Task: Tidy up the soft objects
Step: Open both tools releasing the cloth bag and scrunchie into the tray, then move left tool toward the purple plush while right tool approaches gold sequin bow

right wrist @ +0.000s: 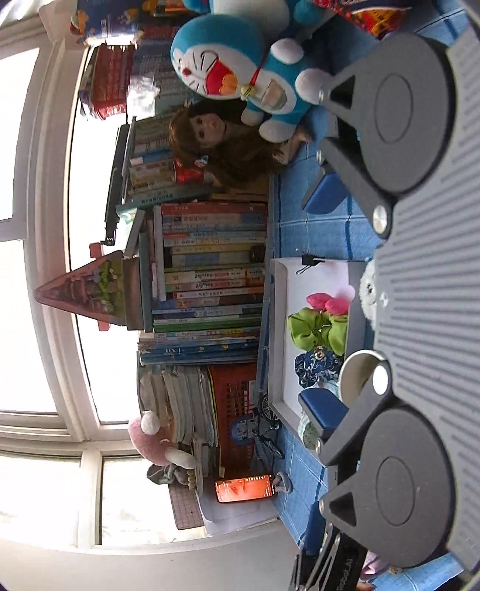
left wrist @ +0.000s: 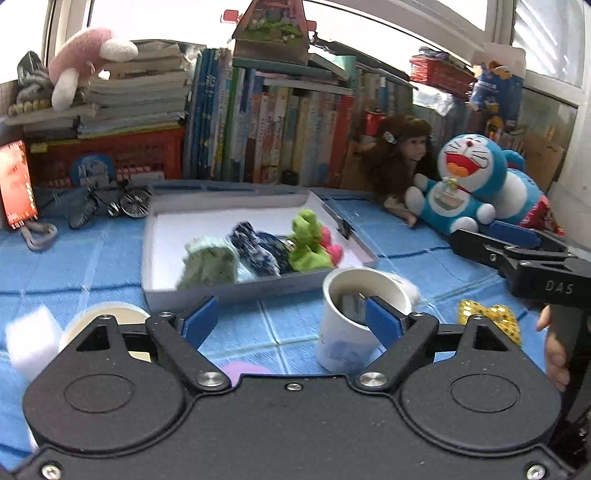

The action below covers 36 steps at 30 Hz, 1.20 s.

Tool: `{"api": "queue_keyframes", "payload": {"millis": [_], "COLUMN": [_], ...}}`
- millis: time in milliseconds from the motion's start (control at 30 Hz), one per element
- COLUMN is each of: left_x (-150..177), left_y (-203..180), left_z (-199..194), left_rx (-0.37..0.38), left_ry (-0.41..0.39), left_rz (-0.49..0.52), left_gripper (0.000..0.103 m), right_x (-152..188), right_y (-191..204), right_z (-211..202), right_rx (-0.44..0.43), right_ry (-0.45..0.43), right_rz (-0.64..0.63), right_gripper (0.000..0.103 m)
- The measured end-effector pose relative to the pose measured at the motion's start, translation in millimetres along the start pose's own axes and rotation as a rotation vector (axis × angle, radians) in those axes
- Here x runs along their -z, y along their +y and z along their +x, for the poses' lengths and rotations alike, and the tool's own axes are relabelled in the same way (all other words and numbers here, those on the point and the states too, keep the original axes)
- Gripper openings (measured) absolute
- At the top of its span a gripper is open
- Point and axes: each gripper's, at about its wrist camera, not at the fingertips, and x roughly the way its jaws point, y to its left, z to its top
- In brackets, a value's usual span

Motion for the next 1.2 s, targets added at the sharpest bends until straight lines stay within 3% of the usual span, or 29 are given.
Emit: {"api": "queue_keyframes", "payload": {"millis": [500,1200], "left_x": [45.1,92.3], "left_y": [-17.4,-14.1], "left_z": [-19.1,-4.4], "left_rx": [-0.011,-0.105], "left_ry": [-0.060,-0.055], "left_rz": [0.037,0.013], "left_gripper": [0.089,0.091], "right_x": [37.8,83.7], "right_y": [6.4,-1.1], "right_z": [-23.2,-30.9], "right_rx": [0.076,0.217], "right_ry": [-0.022,-0.001], "right_rz": [-0.041,-0.075], "right_gripper": [0.103,0.103]}}
